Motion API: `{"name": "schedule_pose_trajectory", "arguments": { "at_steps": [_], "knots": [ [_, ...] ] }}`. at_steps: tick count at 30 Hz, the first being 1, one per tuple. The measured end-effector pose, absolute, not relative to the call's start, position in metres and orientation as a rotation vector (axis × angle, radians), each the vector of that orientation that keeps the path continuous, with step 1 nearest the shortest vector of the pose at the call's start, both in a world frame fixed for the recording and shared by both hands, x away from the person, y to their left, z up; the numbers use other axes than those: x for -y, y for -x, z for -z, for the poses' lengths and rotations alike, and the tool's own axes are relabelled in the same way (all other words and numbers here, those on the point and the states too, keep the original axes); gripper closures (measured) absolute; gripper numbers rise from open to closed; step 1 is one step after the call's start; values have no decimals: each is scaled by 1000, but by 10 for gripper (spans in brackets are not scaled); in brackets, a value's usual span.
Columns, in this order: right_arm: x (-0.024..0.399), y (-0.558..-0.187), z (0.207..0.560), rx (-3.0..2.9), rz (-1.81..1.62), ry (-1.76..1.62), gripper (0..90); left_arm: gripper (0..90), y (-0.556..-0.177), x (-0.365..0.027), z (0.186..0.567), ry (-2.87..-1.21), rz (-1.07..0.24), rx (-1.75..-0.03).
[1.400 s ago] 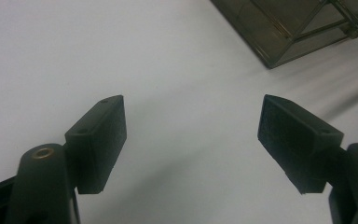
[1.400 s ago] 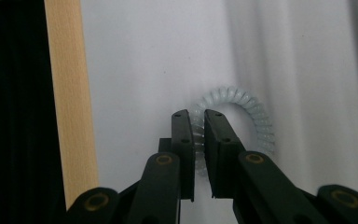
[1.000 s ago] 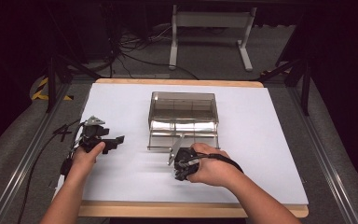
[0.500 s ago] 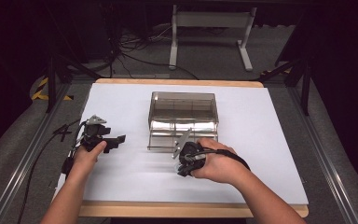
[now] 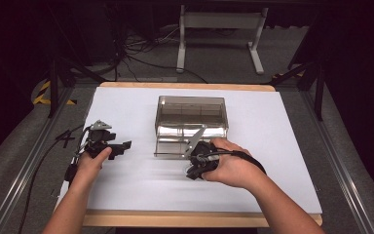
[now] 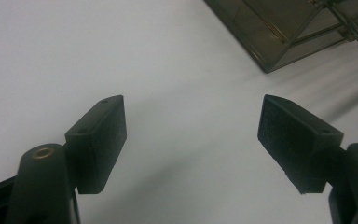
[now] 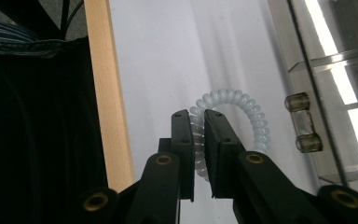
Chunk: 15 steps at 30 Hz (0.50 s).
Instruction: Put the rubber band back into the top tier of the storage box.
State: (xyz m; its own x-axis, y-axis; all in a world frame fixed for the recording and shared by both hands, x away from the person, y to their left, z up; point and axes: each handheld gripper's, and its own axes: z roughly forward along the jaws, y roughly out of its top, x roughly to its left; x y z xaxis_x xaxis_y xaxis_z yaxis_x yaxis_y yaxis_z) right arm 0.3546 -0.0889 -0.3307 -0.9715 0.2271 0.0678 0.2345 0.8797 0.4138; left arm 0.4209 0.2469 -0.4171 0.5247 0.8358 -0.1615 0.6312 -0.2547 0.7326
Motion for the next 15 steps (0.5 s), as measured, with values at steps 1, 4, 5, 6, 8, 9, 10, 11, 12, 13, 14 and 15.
{"name": "schedule_pose_trajectory", "arguments": {
  "at_steps": [1,4,5,6,8,9,10,11,12,13,14,15],
  "knots": [
    [90,-355,329,3032,677,374,837,245,-421,-247,417,-1985,-330,-1197],
    [90,-355,325,3033,695,375,837,245,-421,-247,417,-1986,-330,-1194],
    [91,-355,323,3033,703,380,837,245,-421,-247,417,-1986,-330,-1194],
    [91,-355,322,3033,705,380,837,245,-421,-247,417,-1985,-330,-1194],
    [92,-355,319,3031,719,383,837,245,-421,-246,417,-1985,-331,-1196],
    [92,-355,317,3027,721,385,837,245,-421,-246,417,-1990,-330,-1195],
    [92,-356,317,3028,728,382,837,245,-421,-246,417,-1988,-332,-1196],
    [92,-357,316,3030,731,388,837,245,-421,-246,417,-1989,-331,-1197],
    [92,-358,315,3029,741,392,837,245,-421,-246,417,-1990,-333,-1195],
    [93,-358,314,3029,746,394,837,245,-421,-246,417,-1990,-333,-1195],
    [93,-359,314,3028,756,395,837,245,-421,-246,417,-1990,-333,-1195],
    [92,-359,313,3028,754,398,837,245,-421,-247,417,-1985,-331,-1196]
  ]
}}
